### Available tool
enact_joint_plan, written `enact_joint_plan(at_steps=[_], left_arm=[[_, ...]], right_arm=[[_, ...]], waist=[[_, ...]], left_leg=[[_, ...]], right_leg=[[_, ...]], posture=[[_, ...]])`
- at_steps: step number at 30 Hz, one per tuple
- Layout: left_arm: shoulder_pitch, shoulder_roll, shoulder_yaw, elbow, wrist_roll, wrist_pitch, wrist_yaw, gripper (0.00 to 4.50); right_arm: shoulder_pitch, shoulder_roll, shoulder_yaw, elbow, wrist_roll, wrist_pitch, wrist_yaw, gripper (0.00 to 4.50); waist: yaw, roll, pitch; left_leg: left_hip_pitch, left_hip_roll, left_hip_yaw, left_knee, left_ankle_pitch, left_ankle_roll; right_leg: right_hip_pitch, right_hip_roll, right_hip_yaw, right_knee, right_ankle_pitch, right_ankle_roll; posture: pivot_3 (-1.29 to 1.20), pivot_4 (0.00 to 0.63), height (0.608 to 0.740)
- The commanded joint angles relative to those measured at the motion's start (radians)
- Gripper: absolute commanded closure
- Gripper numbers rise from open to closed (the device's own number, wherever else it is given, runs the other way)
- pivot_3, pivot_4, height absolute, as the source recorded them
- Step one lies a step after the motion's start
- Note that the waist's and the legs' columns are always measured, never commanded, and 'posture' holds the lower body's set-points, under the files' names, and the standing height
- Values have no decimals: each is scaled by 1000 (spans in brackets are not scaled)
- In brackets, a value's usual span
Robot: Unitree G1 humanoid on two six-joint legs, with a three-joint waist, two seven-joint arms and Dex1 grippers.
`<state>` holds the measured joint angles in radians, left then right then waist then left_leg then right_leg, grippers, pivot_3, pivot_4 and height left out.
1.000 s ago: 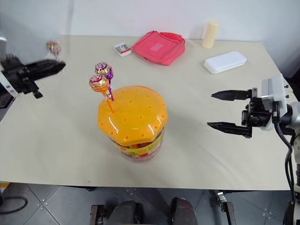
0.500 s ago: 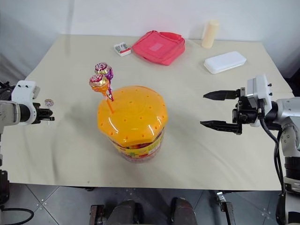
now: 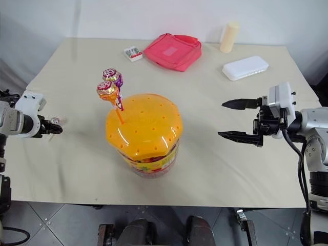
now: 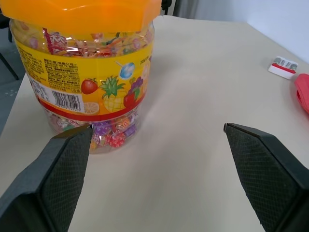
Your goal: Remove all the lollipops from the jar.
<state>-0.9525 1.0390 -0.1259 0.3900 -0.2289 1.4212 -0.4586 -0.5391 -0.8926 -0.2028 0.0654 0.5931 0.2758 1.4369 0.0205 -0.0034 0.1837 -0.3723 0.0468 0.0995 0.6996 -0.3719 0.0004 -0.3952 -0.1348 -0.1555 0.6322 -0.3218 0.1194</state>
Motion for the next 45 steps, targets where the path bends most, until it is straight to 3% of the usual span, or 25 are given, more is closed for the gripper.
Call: enact_joint_plan(at_steps=[1,2,5,7,11,13,16,24,34,44,45], left_arm=[[-61,78,-11,-145,-17,52,-66,372],[-75,96,-17,-185,-32,65,-92,72],[-115,134,-11,-288,-75,80,-159,29],[-106,109,103,-381,-164,-30,-257,29],[19,-4,338,-503,-309,-313,-413,29],[108,-69,434,-547,-417,-453,-574,29],[179,-120,483,-551,-499,-583,-722,29],[147,-189,382,-428,-529,-747,-920,29],[10,-325,214,-258,-456,-857,-996,29],[-64,-359,166,-143,-402,-925,-1065,29],[-71,-365,167,-137,-403,-934,-1071,212]], right_arm=[[-9,-22,-32,-9,3,-19,1,0],[-11,-24,-33,-5,1,-21,2,0],[-18,-29,-34,7,-2,-28,4,0],[-29,-33,-33,21,-10,-35,7,0],[-41,-28,-37,31,-15,-48,4,0],[-33,-30,-44,23,-12,-47,-3,0],[-8,-37,-61,3,-4,-42,-11,0],[67,-53,-122,-69,22,-21,-45,0],[170,-46,-268,-250,219,91,-86,0],[225,-45,-319,-346,257,125,-189,0],[231,-45,-323,-350,256,125,-194,0]], waist=[[1,0,0],[2,0,0],[3,0,0],[4,0,0],[2,0,0],[-2,0,0],[-7,0,0],[6,0,0],[5,0,0],[6,0,0],[7,0,0]], left_leg=[[0,0,0,0,0,0],[0,0,0,0,0,0],[0,0,0,0,0,0],[0,0,0,0,0,0],[-1,0,-1,3,0,0],[-1,0,-1,2,0,0],[0,0,0,2,0,0],[-1,0,0,4,0,1],[-2,0,-1,7,-1,1],[-2,0,-1,8,-1,1],[-2,0,-1,8,-1,2]], right_leg=[[0,0,0,0,0,0],[0,0,0,0,0,0],[0,-1,1,0,0,0],[0,-1,1,0,0,0],[0,-1,0,2,0,0],[0,-1,0,2,0,0],[-1,-1,0,4,0,0],[-1,-1,0,4,0,0],[0,-1,0,5,0,0],[0,-1,0,5,0,0],[0,-1,0,5,0,0]], posture=[[0,150,740],[0,150,740],[0,150,740],[0,150,740],[0,150,740],[0,150,740],[0,150,740],[0,150,740],[0,150,740],[0,150,740],[0,150,740]])
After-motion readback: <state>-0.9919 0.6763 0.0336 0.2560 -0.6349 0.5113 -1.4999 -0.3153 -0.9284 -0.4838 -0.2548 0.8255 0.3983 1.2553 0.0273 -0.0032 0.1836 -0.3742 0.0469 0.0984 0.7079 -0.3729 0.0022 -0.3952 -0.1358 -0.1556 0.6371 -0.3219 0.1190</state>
